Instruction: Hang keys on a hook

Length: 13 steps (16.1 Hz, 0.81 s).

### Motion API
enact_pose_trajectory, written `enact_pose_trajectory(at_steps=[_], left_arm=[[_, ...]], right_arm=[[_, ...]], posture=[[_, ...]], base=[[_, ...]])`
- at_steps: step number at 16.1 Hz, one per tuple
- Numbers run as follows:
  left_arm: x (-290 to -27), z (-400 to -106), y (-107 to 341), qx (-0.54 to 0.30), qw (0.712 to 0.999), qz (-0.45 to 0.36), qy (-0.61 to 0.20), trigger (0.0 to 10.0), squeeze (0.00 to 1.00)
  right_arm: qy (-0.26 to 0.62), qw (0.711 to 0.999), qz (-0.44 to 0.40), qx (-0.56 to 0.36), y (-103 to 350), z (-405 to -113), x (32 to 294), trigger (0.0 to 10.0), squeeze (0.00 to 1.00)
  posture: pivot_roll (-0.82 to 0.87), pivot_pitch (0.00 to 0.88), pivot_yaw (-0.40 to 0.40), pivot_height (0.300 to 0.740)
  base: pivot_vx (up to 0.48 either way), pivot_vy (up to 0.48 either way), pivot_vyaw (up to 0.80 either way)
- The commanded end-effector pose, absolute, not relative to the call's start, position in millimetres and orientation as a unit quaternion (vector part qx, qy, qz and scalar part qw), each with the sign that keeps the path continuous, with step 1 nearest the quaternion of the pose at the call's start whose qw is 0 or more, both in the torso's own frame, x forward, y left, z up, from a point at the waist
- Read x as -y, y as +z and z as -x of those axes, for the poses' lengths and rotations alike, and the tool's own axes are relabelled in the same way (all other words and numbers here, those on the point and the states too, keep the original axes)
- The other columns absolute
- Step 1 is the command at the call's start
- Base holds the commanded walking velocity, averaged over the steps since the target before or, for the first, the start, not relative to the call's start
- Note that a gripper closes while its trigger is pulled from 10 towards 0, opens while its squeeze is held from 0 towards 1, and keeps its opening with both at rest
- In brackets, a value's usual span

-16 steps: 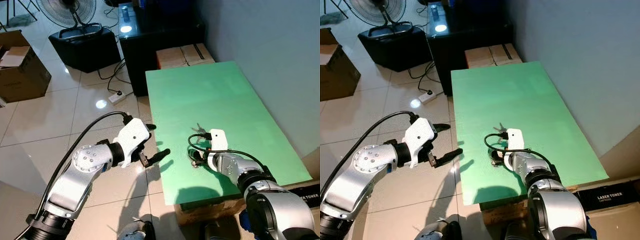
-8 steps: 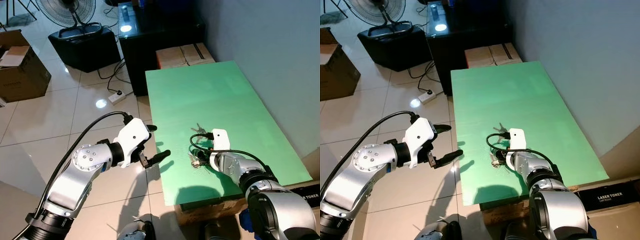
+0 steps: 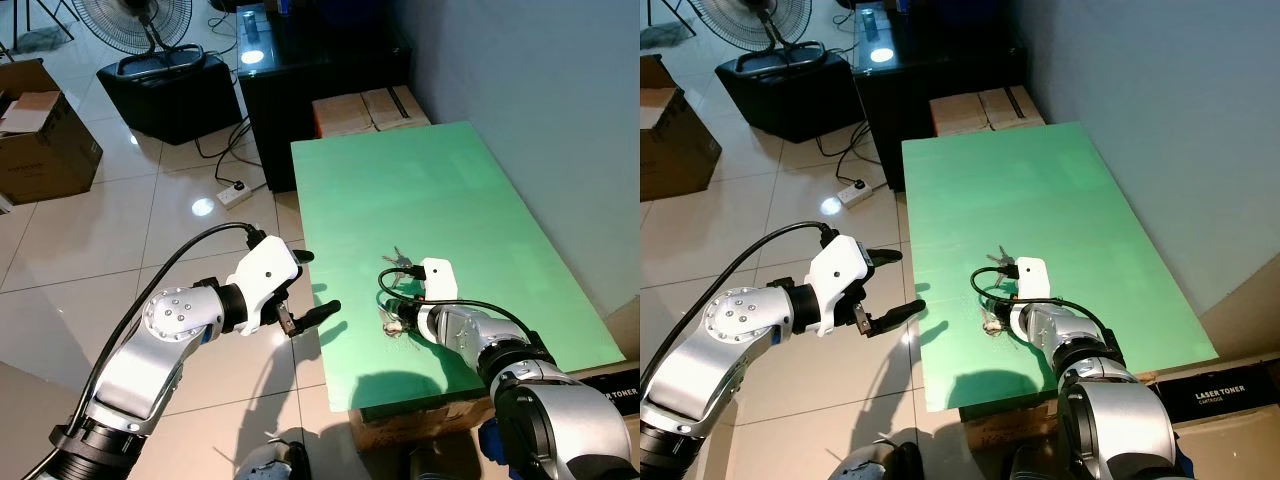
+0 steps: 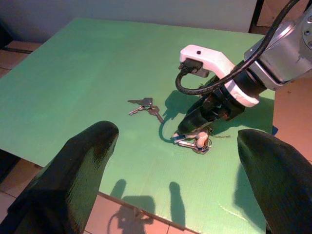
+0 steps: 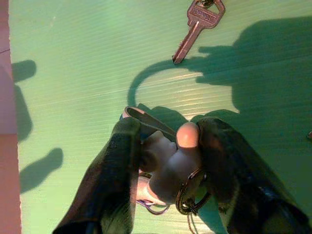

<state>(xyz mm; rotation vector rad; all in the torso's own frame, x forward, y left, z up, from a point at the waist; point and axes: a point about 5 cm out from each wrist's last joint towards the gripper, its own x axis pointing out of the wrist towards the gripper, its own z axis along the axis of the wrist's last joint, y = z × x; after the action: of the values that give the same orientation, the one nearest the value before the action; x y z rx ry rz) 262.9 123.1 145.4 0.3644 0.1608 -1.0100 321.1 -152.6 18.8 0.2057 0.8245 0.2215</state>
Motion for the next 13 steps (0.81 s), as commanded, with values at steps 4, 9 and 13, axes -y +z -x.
enact_pose_trajectory(at_steps=[4,9,13], left_arm=[[-125.6,-265.2,149.3,-0.077,0.853,-0.184,-0.483,10.0,0.0],[-126.1,-267.2,150.5,-0.075,0.854,-0.186,-0.48,10.0,0.0],[-123.1,-273.3,153.4,-0.055,0.867,-0.186,-0.459,10.0,0.0]], right_arm=[[0.114,0.899,-0.109,-0.409,11.8,-314.8,147.1,0.0,0.0],[0.119,0.897,-0.146,-0.4,12.9,-315.2,144.7,0.0,0.0],[0.127,0.903,-0.173,-0.372,24.3,-324.1,147.8,0.0,0.0]], posture=[[0.0,0.11,0.111,0.74],[0.0,0.104,0.111,0.74],[-0.01,0.074,0.094,0.74]], base=[[0.0,0.0,0.0],[0.0,0.0,0.0],[0.0,0.0,0.0]])
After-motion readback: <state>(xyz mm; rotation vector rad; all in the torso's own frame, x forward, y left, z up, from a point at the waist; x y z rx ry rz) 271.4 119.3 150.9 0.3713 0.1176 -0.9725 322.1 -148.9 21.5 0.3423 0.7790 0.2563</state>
